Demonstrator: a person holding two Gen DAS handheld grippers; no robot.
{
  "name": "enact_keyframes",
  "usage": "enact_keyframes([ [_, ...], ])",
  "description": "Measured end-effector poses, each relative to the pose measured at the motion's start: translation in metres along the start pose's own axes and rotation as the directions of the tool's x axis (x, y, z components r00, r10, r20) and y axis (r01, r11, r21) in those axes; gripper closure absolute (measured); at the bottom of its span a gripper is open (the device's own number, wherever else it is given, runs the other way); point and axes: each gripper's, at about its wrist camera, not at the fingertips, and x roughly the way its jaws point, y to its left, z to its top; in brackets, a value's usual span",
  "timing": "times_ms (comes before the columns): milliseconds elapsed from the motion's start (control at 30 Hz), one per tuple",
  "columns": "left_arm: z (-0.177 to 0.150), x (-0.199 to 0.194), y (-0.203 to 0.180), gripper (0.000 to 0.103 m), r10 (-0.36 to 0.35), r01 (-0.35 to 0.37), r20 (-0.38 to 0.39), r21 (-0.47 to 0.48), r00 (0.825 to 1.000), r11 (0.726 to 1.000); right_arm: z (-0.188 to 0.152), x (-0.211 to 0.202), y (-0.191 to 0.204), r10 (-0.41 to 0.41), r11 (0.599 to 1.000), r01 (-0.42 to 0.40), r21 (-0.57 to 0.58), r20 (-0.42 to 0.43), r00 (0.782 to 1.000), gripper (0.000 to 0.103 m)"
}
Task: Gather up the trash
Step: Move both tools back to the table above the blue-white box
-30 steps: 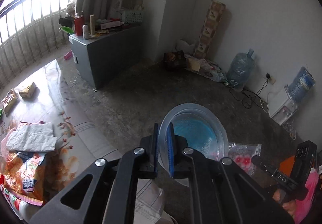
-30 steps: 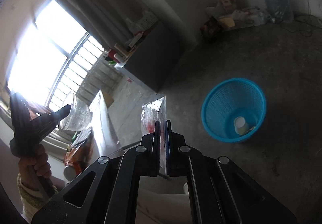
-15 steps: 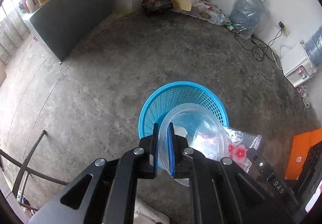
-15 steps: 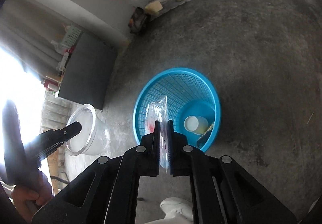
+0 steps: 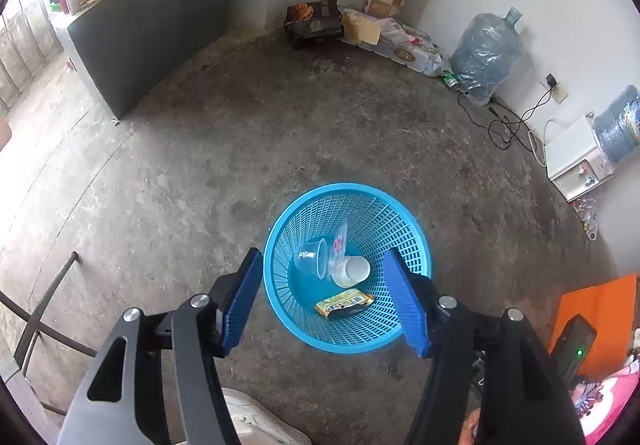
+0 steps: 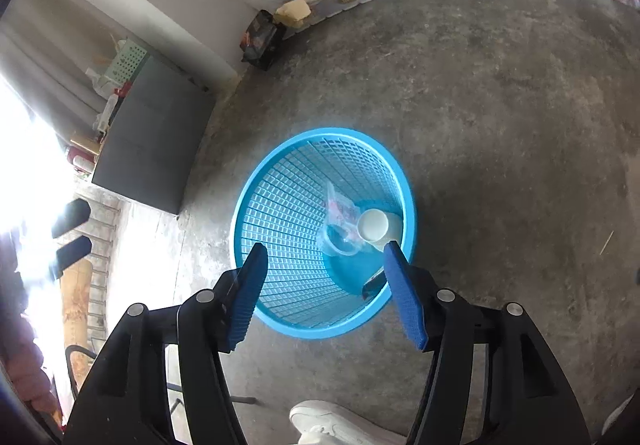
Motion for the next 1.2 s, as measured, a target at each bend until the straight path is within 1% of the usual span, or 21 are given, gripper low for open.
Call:
enact_keyframes([
  [67, -0.001, -0.027, -0.005, 0.04, -0.016, 0.016, 0.038, 0.016, 0.999, 1.0, -0.001, -0.016, 0.006, 0.012, 1.0, -0.012, -0.021, 0.023, 1.0, 0.037],
  [133, -0.005, -0.058, -0.009, 0.034, -0.024, 0.02, 0.08, 0.046, 0.997, 0.999, -0.003, -0.034, 0.012, 0.038, 0.998, -0.036, -0.045, 0.045, 0.998, 0.032],
  [267, -0.028, -0.126, -0.014, 0.026, -0.032, 0.016, 0.172, 0.095, 0.984, 0.995, -0.008, -0.072, 0.03, 0.112, 0.989, -0.105, -0.102, 0.067, 0.991, 0.027],
  [367, -0.06, -0.176, -0.004, 0.02, -0.041, 0.018, 0.236, 0.099, 0.971, 0.995, -0.015, -0.093, 0.047, 0.176, 0.973, -0.165, -0.159, 0.057, 0.983, 0.025],
  [433, -0.085, -0.207, 0.008, 0.016, -0.054, 0.029, 0.266, 0.098, 0.962, 0.995, -0.021, -0.104, 0.059, 0.214, 0.959, -0.204, -0.195, 0.028, 0.976, 0.025],
  [467, -0.098, -0.222, 0.015, 0.016, -0.048, 0.022, 0.283, 0.094, 0.958, 0.995, -0.025, -0.109, 0.067, 0.235, 0.949, -0.228, -0.218, 0.009, 0.972, 0.025],
  [533, -0.126, -0.251, 0.03, 0.012, -0.009, -0.021, 0.324, 0.09, 0.946, 0.996, -0.033, -0.116, 0.083, 0.267, 0.927, -0.266, -0.266, -0.031, 0.963, 0.025],
  [633, -0.175, -0.291, 0.065, 0.009, 0.058, -0.098, 0.388, 0.085, 0.92, 0.991, -0.047, -0.128, 0.108, 0.321, 0.881, -0.332, -0.336, -0.09, 0.943, 0.025],
  [700, -0.209, -0.315, 0.095, 0.008, 0.135, -0.166, 0.41, 0.041, 0.902, 0.985, -0.057, -0.132, 0.125, 0.354, 0.848, -0.38, -0.37, -0.137, 0.925, 0.025],
  [767, -0.242, -0.336, 0.128, 0.008, 0.207, -0.212, 0.42, -0.035, 0.884, 0.977, -0.068, -0.135, 0.142, 0.377, 0.813, -0.42, -0.403, -0.186, 0.908, 0.025],
  [833, -0.276, -0.357, 0.164, 0.008, 0.272, -0.237, 0.418, -0.135, 0.867, 0.962, -0.082, -0.136, 0.16, 0.389, 0.776, -0.455, -0.437, -0.238, 0.89, 0.025],
  [933, -0.325, -0.382, 0.216, 0.008, 0.357, -0.246, 0.412, -0.298, 0.838, 0.922, -0.102, -0.135, 0.191, 0.388, 0.718, -0.497, -0.487, -0.312, 0.867, 0.025],
  [1033, -0.368, -0.395, 0.259, 0.008, 0.413, -0.242, 0.382, -0.422, 0.827, 0.874, -0.123, -0.132, 0.223, 0.383, 0.652, -0.541, -0.532, -0.384, 0.84, 0.025],
  [1100, -0.39, -0.399, 0.281, 0.008, 0.449, -0.254, 0.354, -0.478, 0.82, 0.841, -0.143, -0.135, 0.244, 0.371, 0.612, -0.557, -0.562, -0.418, 0.829, 0.024],
  [1200, -0.414, -0.401, 0.305, 0.008, 0.472, -0.261, 0.33, -0.518, 0.817, 0.815, -0.17, -0.137, 0.269, 0.352, 0.553, -0.577, -0.601, -0.46, 0.815, 0.022],
])
